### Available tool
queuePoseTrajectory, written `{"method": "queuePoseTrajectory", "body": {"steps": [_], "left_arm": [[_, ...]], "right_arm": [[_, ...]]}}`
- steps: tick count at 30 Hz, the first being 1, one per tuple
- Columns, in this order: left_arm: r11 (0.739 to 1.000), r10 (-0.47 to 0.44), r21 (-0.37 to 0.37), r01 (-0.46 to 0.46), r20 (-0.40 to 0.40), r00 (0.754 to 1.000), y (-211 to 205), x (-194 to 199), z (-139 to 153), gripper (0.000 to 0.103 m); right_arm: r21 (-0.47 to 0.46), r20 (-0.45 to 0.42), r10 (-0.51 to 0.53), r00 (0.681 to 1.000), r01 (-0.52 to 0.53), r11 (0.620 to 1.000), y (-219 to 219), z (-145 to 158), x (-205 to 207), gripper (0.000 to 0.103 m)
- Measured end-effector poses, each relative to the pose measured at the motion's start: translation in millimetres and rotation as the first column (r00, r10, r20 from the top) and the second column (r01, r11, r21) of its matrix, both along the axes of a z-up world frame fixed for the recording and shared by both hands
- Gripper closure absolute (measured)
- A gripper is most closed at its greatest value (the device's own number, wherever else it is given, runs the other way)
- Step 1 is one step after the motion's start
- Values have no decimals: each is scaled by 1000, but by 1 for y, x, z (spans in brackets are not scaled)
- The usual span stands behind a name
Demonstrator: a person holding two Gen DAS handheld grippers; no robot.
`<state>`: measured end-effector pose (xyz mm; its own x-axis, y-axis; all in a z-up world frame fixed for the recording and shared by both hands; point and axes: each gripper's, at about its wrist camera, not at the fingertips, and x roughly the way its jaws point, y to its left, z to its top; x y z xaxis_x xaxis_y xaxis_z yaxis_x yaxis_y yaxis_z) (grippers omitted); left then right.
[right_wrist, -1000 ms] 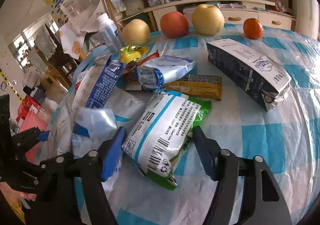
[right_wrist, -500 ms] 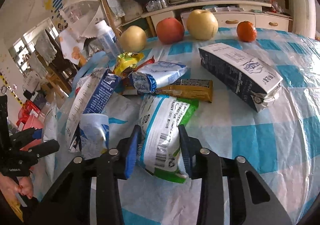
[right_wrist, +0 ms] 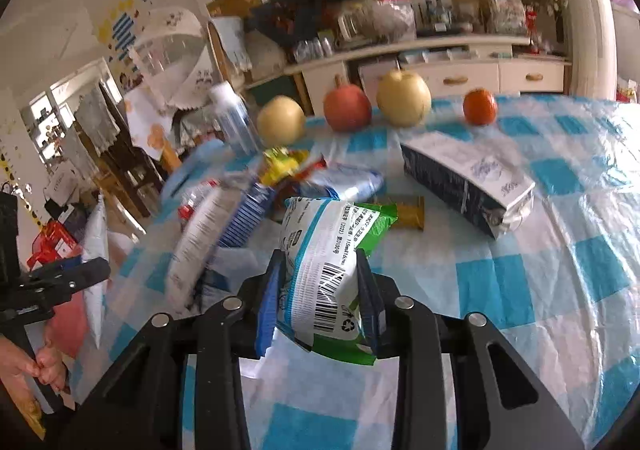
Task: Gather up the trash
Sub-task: 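Lift the white paper bag with the left gripper while the right gripper grasps the green-white snack bag, then drop both bags into the pink bucket by opening both grippers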
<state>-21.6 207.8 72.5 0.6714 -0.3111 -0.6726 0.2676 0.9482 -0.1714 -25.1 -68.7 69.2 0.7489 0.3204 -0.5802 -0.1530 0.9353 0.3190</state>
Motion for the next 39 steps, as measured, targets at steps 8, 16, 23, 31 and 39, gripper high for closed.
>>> {"method": "queuePoseTrajectory", "body": {"steps": [8,16,23,31,39], "left_arm": [[993,118,-23,-117,75,990,34,-13,25,29],[922,386,-44,-384,158,909,112,-37,44,29],[775,632,-89,-626,120,765,187,-52,41,29],[642,762,-111,-759,-22,648,237,-60,25,20],[670,741,-92,-736,145,656,219,-61,40,16]], "right_arm": [[80,64,127,990,-132,988,55,39,-19,67],[191,98,385,918,-397,898,181,74,-30,67],[230,70,546,835,-546,805,289,78,-24,67],[194,-11,581,814,-568,800,344,53,-25,50],[52,50,462,886,-464,884,300,60,-44,11]]}}
